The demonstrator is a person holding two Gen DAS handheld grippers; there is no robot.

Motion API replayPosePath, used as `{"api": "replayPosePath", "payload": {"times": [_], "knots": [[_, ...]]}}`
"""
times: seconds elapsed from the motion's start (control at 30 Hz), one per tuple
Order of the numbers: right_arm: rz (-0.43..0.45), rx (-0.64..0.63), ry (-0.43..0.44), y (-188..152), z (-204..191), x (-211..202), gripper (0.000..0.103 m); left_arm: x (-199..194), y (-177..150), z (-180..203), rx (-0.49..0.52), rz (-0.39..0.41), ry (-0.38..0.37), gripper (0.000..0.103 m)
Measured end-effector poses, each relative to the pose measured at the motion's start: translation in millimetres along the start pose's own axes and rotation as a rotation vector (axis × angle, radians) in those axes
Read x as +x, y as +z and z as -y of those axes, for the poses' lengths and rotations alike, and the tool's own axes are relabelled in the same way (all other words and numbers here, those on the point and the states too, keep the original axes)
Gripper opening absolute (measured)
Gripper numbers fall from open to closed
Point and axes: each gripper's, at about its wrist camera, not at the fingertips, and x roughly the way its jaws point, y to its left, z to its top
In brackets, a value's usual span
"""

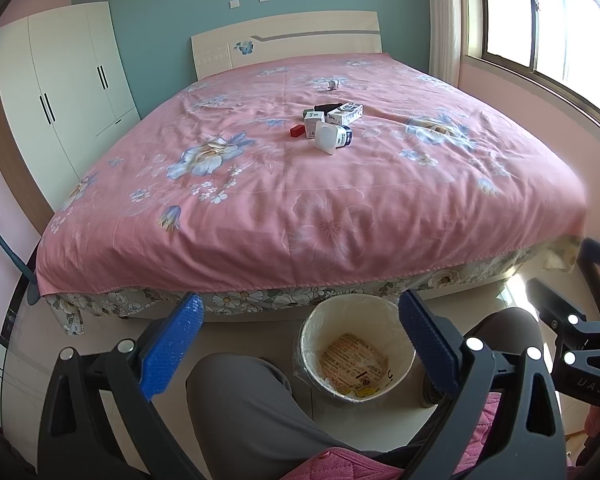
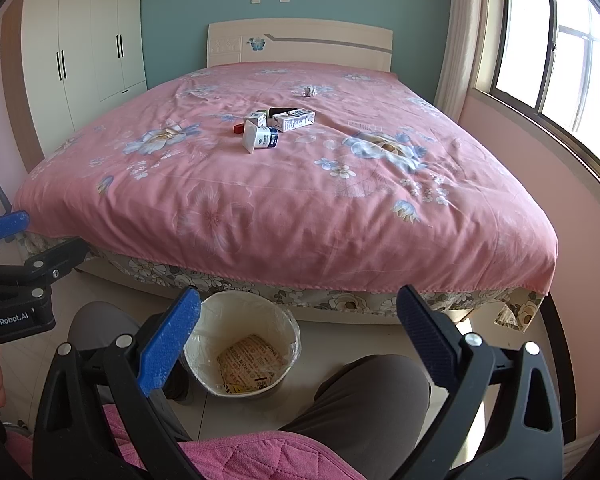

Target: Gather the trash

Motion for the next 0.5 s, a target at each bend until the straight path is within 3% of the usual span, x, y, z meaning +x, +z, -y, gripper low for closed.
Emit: {"api": "replayPosePath", "payload": {"times": [0.5], "knots": [[-0.003,0.001,0.0,-0.8,-2.1,1.9,0.096,0.7,-1.5,0.1,0.0,-0.002,-0.001,0.099]]}}
